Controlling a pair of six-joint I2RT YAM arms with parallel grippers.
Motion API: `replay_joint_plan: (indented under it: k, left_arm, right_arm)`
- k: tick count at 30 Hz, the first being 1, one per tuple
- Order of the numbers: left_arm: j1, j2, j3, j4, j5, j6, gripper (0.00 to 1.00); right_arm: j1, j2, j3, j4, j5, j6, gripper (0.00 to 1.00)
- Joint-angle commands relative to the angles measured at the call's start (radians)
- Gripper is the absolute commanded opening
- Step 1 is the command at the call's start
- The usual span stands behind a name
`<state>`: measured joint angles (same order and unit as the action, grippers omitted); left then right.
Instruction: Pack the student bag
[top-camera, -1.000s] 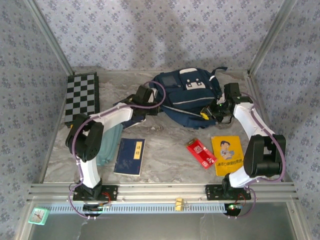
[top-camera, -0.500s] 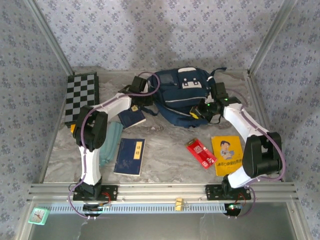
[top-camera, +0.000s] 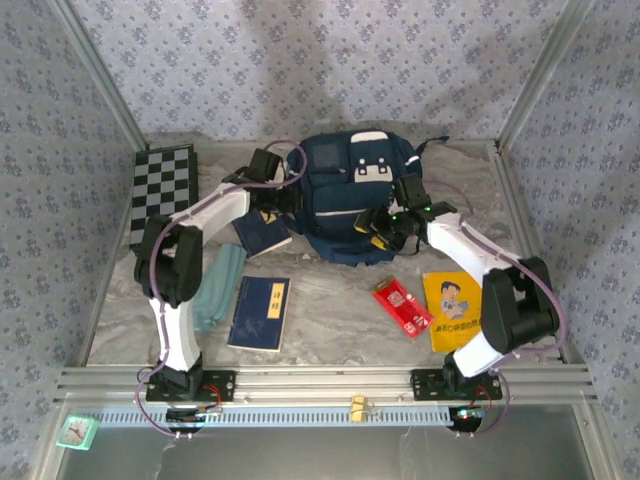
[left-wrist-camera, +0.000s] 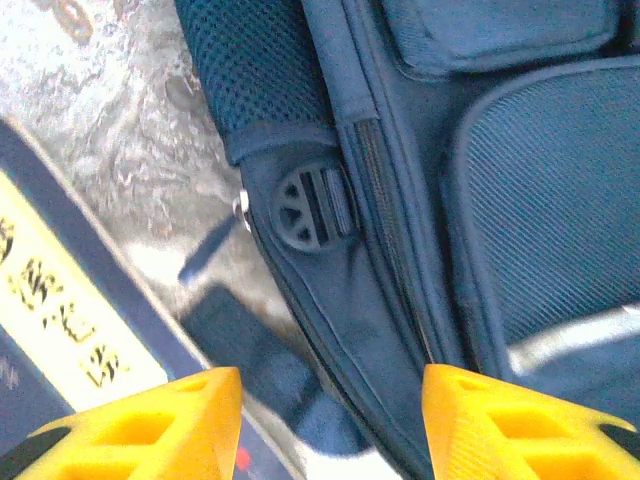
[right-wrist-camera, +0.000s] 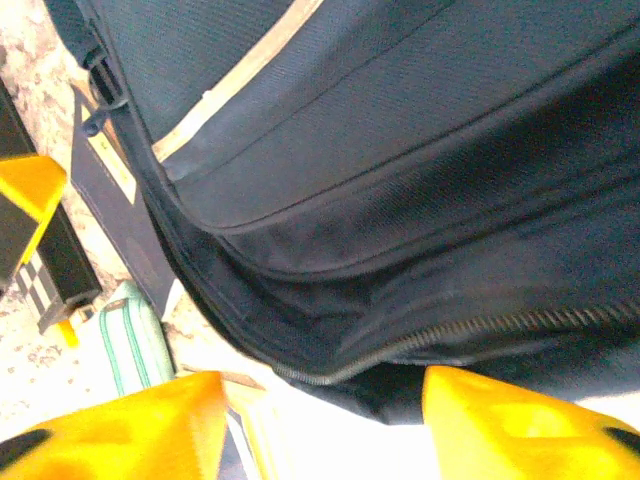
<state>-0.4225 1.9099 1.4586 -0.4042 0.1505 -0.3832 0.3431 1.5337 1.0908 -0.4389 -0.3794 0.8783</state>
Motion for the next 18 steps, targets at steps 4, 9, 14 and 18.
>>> replay_joint_plan:
  k: [4,9,14,18]
  left_arm:
    - [-0.094,-0.257,-0.164,0.004,0.021,-0.166,0.54]
    - [-0.255,-0.385,-0.311,0.085,-0.043,-0.363,0.59]
    - [-0.434,-0.407,-0.360,0.161,-0.119,-0.499,0.59]
    - [-0.525,-0.384,-0.360,0.210,-0.137,-0.542,0.59]
  right_arm:
    - [-0.071,-0.154,-0.022,-0.292,0.106,-0.159,0.71]
    - [-0.210,-0.259,-0.074,-0.460,0.209,-0.213,0.77]
    - [-0.407,-0.367,-0.189,-0.518,0.245,-0.209,0.84]
    - [-0.589,-0.404,-0.261,-0.512,0.238,-0.241,0.96]
